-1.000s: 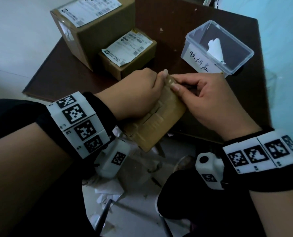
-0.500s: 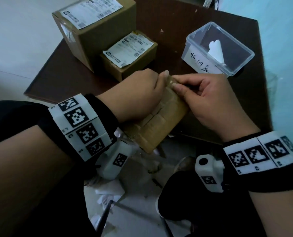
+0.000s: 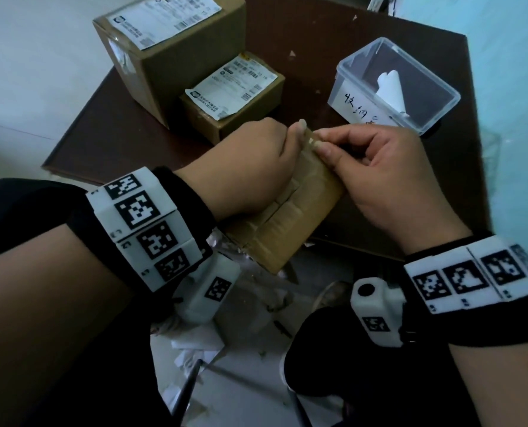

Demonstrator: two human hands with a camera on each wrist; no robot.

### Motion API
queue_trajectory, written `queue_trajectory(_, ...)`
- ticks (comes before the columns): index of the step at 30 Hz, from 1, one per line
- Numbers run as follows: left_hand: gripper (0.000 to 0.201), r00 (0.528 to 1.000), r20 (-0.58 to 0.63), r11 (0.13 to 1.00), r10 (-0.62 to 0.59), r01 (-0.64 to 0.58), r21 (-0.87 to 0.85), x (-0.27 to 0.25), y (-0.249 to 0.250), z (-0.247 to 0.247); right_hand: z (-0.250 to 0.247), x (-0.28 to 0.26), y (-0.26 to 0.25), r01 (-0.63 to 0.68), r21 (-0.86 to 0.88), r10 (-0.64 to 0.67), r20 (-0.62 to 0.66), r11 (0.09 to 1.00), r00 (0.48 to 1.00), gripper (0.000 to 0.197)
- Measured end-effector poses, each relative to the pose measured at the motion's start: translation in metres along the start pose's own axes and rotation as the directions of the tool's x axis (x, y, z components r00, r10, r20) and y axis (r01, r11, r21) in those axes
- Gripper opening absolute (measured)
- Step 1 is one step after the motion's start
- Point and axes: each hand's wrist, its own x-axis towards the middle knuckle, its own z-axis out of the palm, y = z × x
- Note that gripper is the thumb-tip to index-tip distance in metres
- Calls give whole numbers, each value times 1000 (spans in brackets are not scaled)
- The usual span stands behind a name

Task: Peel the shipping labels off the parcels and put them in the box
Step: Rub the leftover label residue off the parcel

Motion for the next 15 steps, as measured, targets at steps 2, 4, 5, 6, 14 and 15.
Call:
queue_trajectory(2, 51, 1000, -12, 1000, -19, 19, -9, -2, 1, 3, 3, -1, 1, 34, -58, -38, -66, 998, 997, 10)
queue_trajectory(4, 50, 999, -16, 999, -36, 36, 5, -4, 4, 8, 9, -3, 0, 59, -123, -79, -162, 991, 984, 4)
queue_trajectory(5, 49, 999, -19, 999, -41, 41, 20, -5, 5, 12, 12, -4, 0, 60, -160, -92, -204, 985, 975, 7)
queue_trajectory(6, 49, 998, -22, 998, -55, 56, 38, -5, 6, 15, 14, -4, 1, 53, -192, -98, -233, 980, 968, 13)
queue_trajectory(14, 50, 998, -10, 998, 57, -56, 14, -6, 9, 18, 3, 2, 4, -218, 75, 229, -216, 973, 949, 21)
queue_trajectory(15, 51, 999, -29, 1000, 25, -25, -2, -3, 6, 15, 3, 2, 2, -224, 145, 248, -179, 964, 952, 20)
